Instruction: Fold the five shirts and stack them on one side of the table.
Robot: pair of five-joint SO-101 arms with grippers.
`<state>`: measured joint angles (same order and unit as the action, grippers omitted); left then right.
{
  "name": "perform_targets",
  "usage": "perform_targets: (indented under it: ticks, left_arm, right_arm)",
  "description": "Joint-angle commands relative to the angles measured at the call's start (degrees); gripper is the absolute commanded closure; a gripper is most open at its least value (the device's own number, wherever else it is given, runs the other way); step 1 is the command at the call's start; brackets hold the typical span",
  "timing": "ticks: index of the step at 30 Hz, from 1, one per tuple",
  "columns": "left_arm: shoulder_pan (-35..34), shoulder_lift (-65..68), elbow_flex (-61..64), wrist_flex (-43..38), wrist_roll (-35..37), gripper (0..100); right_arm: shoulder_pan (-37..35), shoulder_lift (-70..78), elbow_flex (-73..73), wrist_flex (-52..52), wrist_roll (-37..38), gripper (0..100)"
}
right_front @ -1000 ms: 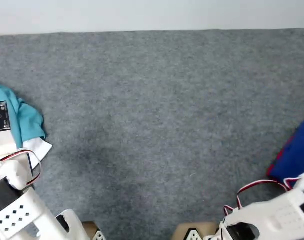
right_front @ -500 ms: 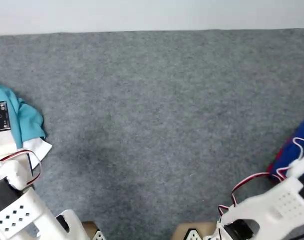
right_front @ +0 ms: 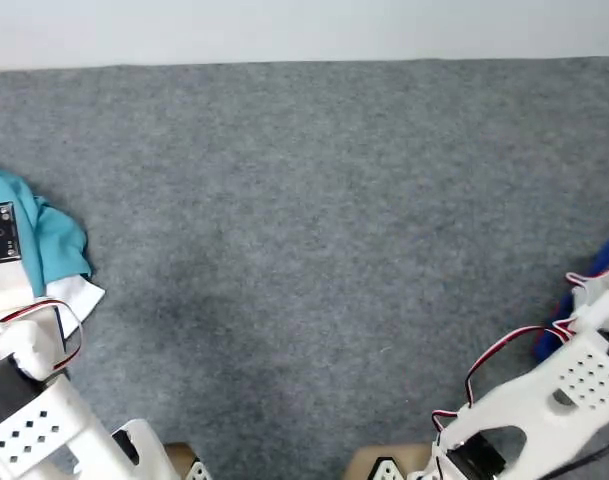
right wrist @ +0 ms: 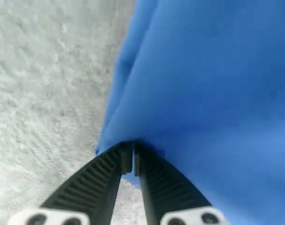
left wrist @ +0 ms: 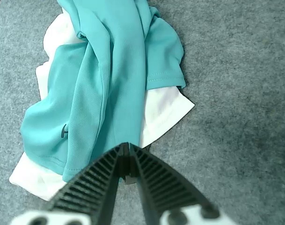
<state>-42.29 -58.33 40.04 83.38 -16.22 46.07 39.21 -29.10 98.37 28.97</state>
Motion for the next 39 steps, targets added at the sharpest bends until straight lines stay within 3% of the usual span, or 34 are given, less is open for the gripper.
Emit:
perform_targets:
  ticks: [1,7,19,30,39]
  left_arm:
    - [0.35,-0.62,-1.80,0.09,-0.09,100]
    - [0.35,-0.70,-1.80,0.00,-0.09,100]
    - [0.35,-0.62,-1.80,0.00,-0.09,100]
    - [0.35,-0.70,-1.71,0.00,-0.09,100]
    - [0.35,-0.70,-1.71,0.09,-0.09,100]
  right_arm:
    - [-0.84,-4.70,-9.32,2.42,-0.62,98.9]
    - [-2.24,-7.16,-16.18,-0.92,-0.62,98.9]
    - [-4.62,9.71,-16.44,-24.57,-0.62,98.9]
    - [-6.73,2.07,-22.68,-16.84,-0.62,98.9]
    - [-6.11,9.89,-23.30,-28.35,-0.62,98.9]
